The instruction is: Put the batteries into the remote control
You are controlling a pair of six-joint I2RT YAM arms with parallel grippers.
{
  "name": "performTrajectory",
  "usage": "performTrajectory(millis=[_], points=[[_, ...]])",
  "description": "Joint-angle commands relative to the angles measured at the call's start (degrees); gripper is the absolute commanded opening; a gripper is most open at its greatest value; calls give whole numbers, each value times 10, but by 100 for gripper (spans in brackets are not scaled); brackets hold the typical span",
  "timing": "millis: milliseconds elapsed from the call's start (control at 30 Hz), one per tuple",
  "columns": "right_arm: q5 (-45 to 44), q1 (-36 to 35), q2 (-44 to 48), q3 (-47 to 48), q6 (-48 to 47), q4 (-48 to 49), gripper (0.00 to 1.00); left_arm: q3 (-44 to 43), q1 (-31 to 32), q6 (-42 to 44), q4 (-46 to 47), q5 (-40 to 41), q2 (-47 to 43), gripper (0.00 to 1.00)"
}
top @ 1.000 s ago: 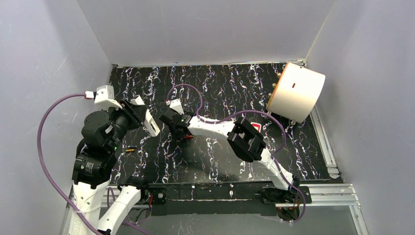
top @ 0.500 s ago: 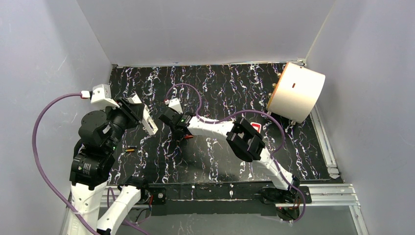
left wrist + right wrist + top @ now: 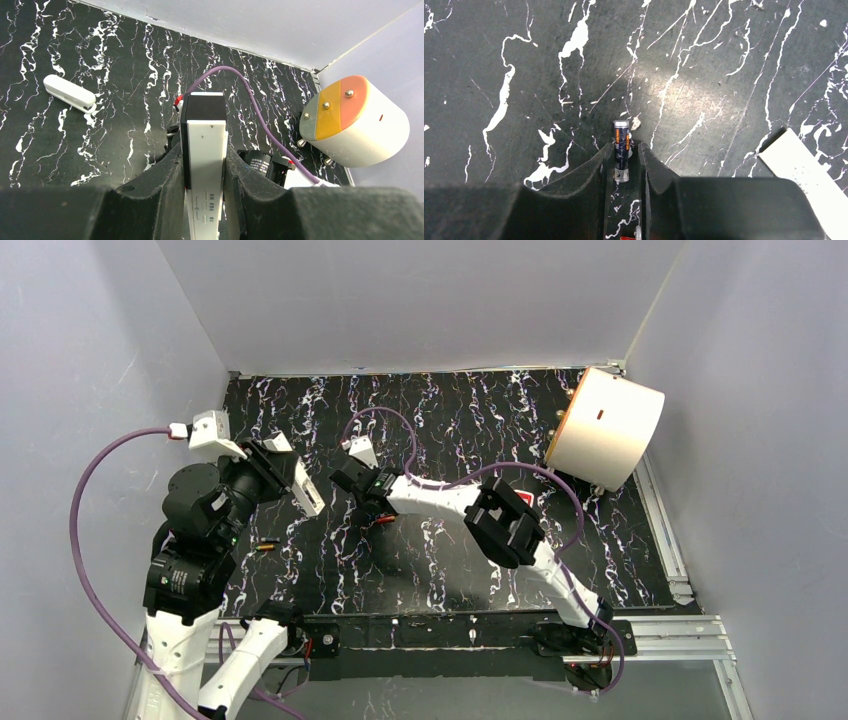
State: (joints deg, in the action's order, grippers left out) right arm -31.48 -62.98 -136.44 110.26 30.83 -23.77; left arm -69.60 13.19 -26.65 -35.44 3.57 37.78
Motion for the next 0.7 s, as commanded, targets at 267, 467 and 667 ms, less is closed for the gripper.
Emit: performTrajectory(millis=[267,467,667], points=[[11,26,-1,-33,-4,-66,12,6,-3,-4,19,-29,9,0],[32,63,66,-51,14,-49,11,19,-3,-7,36,-85,23,0],[151,112,186,-126,-12,-6,12,65,-3,-57,102,-207,64,0]])
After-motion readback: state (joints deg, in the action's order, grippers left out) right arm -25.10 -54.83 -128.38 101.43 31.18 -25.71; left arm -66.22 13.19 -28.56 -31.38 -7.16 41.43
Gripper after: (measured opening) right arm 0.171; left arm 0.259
